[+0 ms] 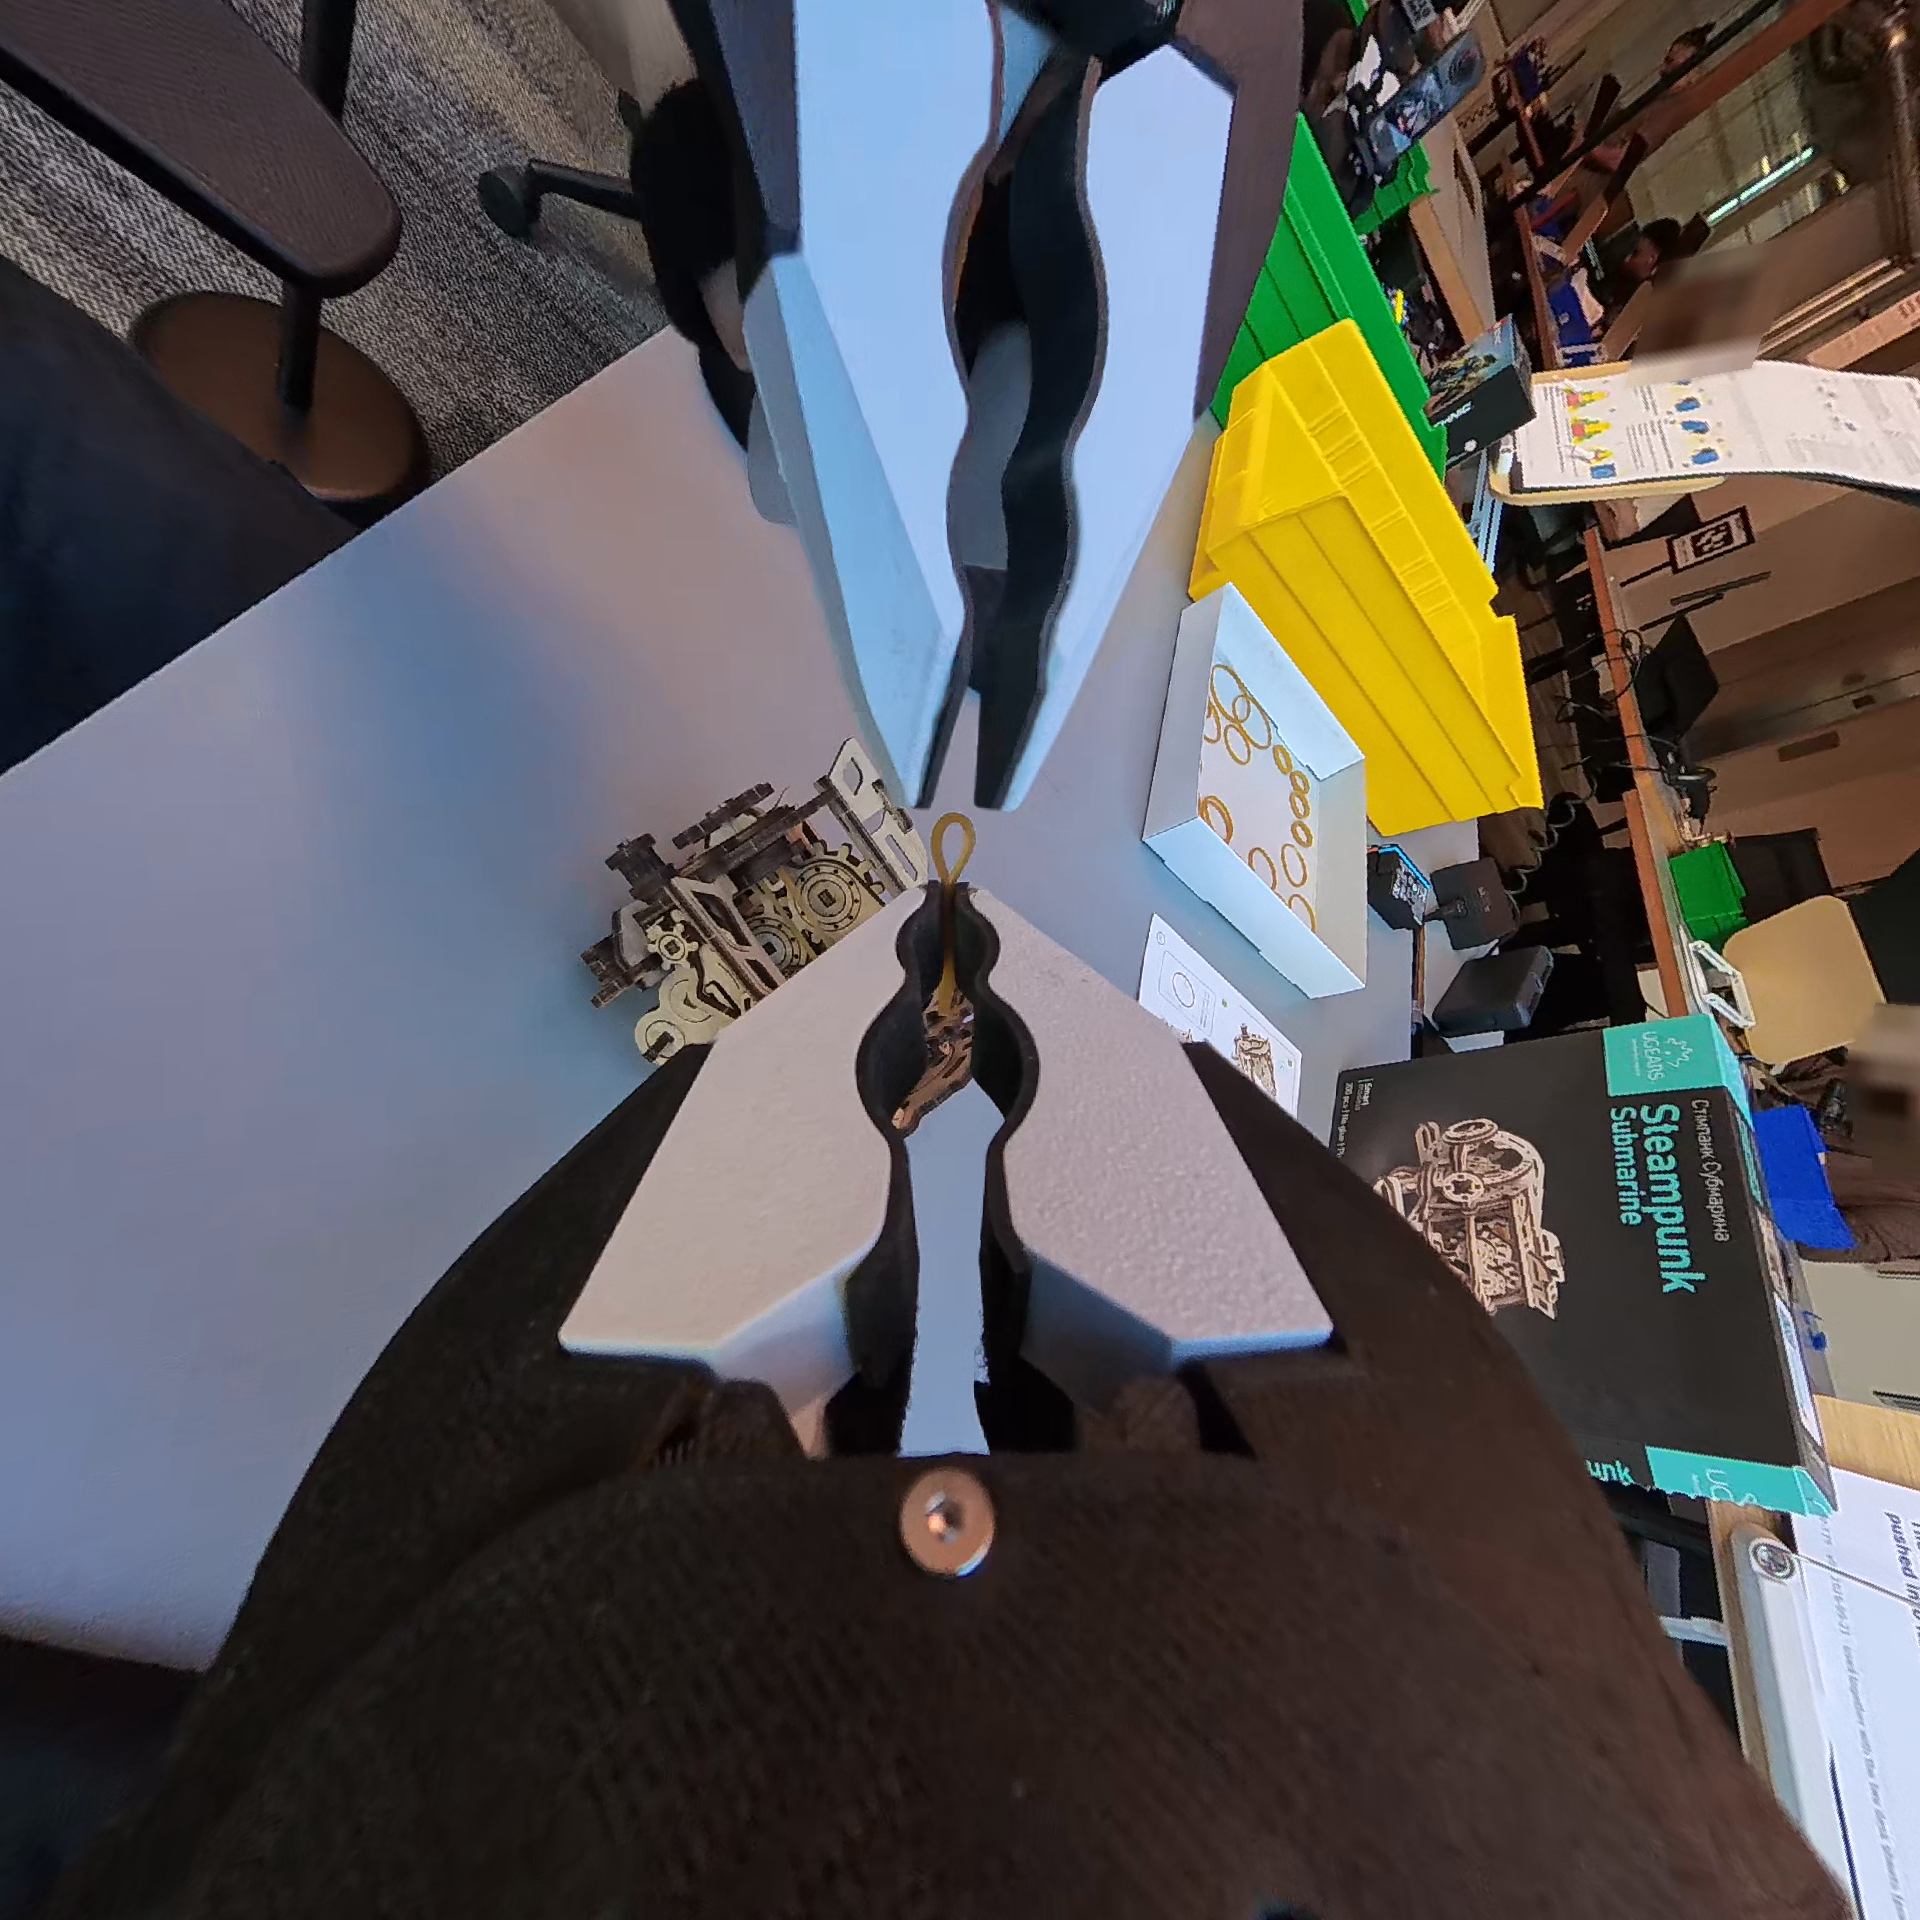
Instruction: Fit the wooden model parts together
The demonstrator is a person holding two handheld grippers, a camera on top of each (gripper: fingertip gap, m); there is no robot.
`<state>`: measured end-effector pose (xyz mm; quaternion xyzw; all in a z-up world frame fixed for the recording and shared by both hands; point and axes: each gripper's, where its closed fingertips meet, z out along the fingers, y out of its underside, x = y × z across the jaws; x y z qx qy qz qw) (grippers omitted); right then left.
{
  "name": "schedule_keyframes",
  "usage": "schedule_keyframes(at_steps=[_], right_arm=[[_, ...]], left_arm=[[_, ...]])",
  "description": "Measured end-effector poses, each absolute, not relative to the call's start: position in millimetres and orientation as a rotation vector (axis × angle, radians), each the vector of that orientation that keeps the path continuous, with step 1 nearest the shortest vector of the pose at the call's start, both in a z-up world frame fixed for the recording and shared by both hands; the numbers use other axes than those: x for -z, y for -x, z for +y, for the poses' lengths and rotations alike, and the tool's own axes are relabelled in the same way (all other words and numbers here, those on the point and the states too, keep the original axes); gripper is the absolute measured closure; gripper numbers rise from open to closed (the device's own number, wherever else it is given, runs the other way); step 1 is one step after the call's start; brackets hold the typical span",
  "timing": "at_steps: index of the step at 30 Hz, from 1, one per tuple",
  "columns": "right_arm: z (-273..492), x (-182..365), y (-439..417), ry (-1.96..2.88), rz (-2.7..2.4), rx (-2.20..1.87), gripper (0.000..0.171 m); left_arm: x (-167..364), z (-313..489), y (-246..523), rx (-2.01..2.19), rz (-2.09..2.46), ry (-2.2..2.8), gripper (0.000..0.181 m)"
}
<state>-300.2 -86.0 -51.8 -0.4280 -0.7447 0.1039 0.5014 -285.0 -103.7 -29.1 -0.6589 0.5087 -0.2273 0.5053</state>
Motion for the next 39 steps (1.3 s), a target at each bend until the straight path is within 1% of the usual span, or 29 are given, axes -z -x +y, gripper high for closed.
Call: schedule_keyframes(at_steps=[7, 9, 13, 21, 23, 28, 32, 36, 39], right_arm=[[-91, 52, 300, 1.035, -1.819, -0.275, 0.171], [-91, 52, 300, 1.037, -1.820, -0.278, 0.171], [-93, 53, 300, 1.036, -1.826, -0.288, 0.171], [-94, 59, 299, 1.107, -1.843, -0.364, 0.171], [-92, 59, 299, 1.121, -1.838, -0.363, 0.171], [-93, 60, 299, 1.114, -1.843, -0.363, 0.171], [-92, 60, 299, 1.090, -1.845, -0.311, 0.171], [-90, 60, 299, 1.065, -1.844, -0.263, 0.171], [-88, 59, 300, 1.031, -1.835, -0.211, 0.170]], left_arm=[[39, -99, 284, 0.349, 1.299, 1.548, 0.173], [42, -98, 285, 0.297, 1.321, 1.542, 0.177], [47, -100, 283, 0.356, 1.319, 1.582, 0.181], [50, -103, 281, 0.403, 1.320, 1.599, 0.180], [49, -102, 281, 0.412, 1.304, 1.606, 0.173], [41, -104, 278, 0.579, 1.234, 1.641, 0.173], [45, -101, 279, 0.679, 1.168, 1.743, 0.181], [46, -101, 279, 0.759, 1.110, 1.800, 0.181], [45, -100, 279, 0.900, 0.999, 1.888, 0.181]])
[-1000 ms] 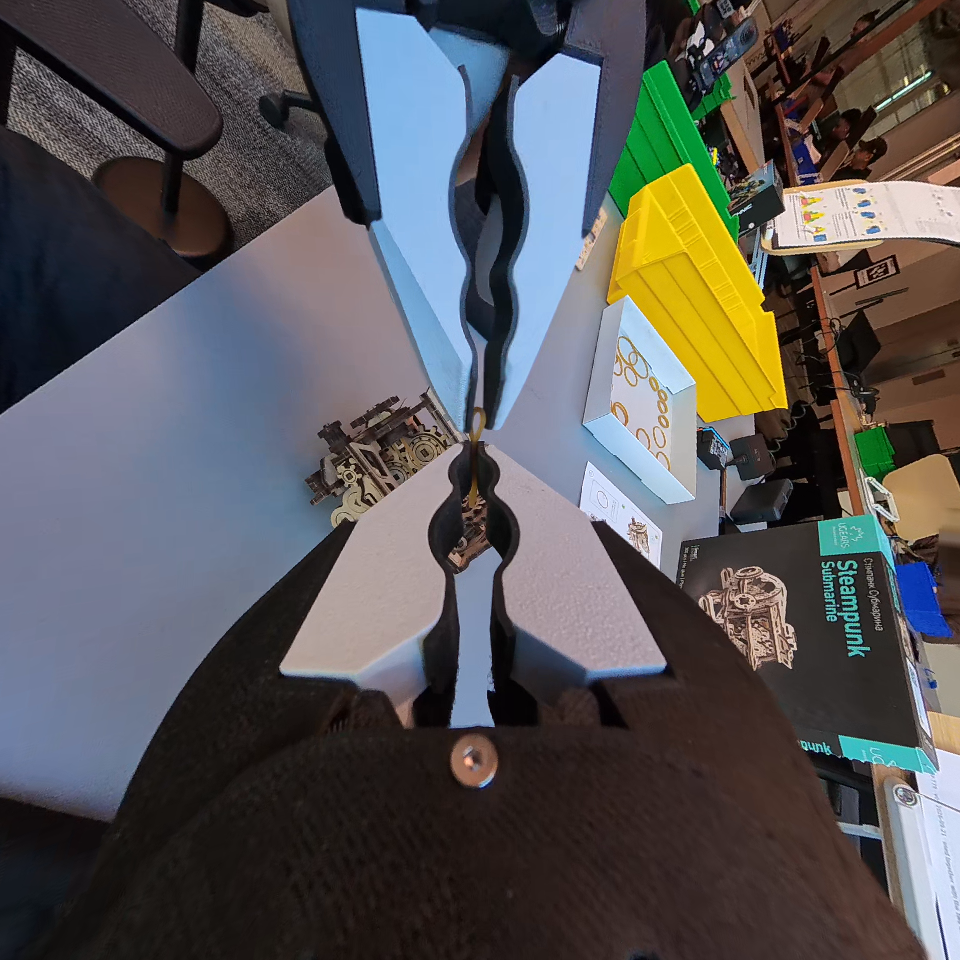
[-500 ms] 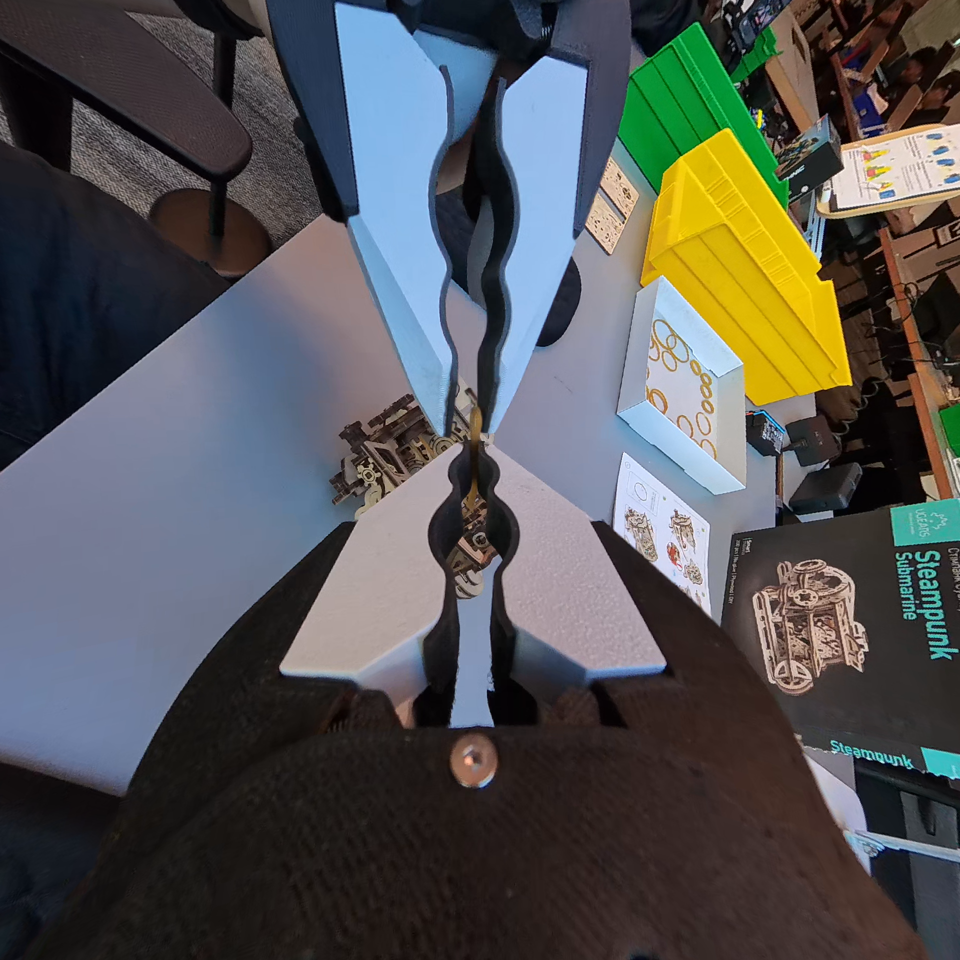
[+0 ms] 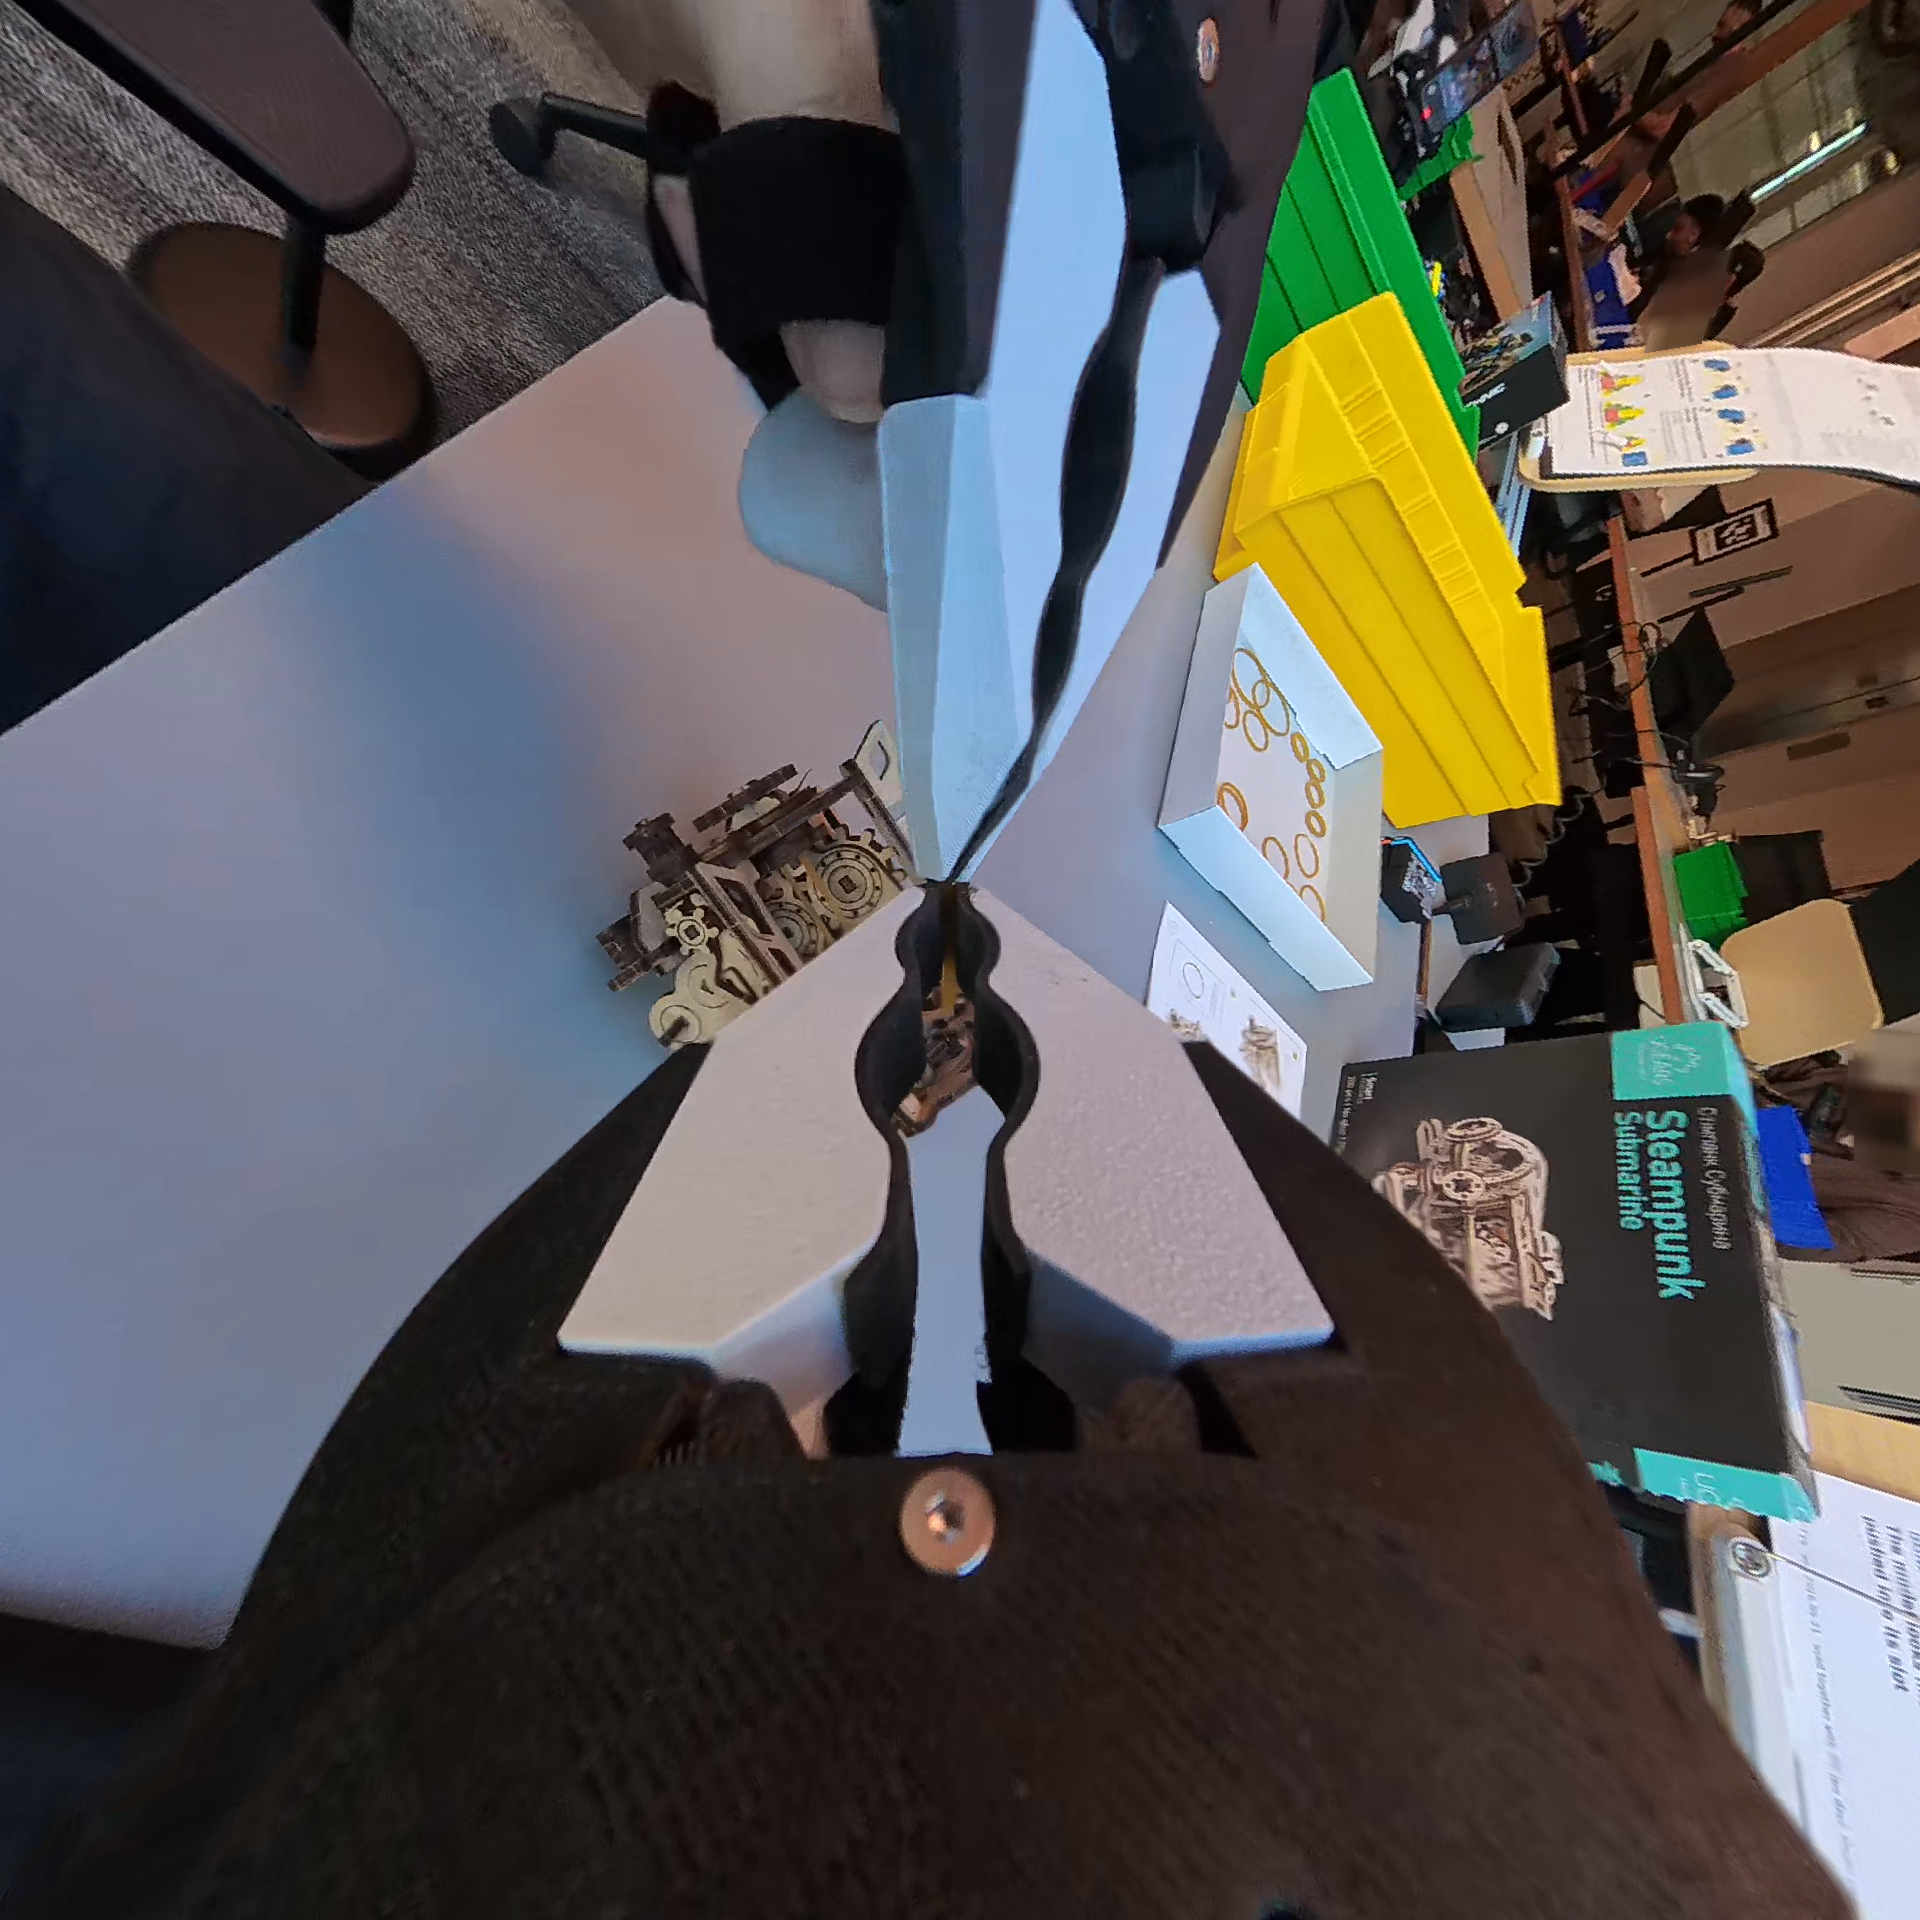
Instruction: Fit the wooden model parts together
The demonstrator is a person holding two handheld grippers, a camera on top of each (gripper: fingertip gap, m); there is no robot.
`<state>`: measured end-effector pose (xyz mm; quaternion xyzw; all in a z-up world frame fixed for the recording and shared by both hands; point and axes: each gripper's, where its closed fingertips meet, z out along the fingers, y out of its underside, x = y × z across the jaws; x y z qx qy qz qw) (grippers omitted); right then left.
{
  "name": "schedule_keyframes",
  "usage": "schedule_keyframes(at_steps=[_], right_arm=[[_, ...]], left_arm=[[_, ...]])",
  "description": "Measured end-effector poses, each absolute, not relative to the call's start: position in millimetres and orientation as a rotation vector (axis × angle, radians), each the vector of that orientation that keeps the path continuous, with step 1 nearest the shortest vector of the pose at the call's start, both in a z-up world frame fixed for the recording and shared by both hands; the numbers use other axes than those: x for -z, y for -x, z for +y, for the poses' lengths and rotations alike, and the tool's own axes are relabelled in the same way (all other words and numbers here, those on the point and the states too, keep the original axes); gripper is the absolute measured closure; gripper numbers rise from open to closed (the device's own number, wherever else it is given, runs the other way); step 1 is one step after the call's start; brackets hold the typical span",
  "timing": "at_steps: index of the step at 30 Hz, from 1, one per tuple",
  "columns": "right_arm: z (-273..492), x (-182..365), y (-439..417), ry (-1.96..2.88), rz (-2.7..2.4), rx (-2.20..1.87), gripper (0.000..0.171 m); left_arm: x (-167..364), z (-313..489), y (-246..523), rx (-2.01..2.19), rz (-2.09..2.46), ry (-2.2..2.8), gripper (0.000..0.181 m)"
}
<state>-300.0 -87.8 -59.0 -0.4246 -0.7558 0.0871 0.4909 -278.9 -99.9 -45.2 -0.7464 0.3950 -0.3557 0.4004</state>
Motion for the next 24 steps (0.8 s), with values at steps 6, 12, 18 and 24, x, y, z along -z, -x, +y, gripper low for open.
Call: schedule_keyframes(at_steps=[6, 12, 18, 24], right_arm=[[-80, 53, 304, 0.929, -1.778, -0.027, 0.154], [-81, 51, 308, 0.971, -1.753, -0.014, 0.144], [-78, 23, 310, 1.225, -1.551, -0.339, 0.116], [-77, 13, 311, 1.213, -1.468, -0.189, 0.127]], left_arm=[[29, -94, 284, 1.196, 0.714, 1.912, 0.181], [25, -84, 291, 1.269, 0.562, 1.902, 0.181], [19, -68, 300, 1.251, 0.390, 1.823, 0.181], [17, -63, 288, 1.249, 0.329, 1.801, 0.181]])
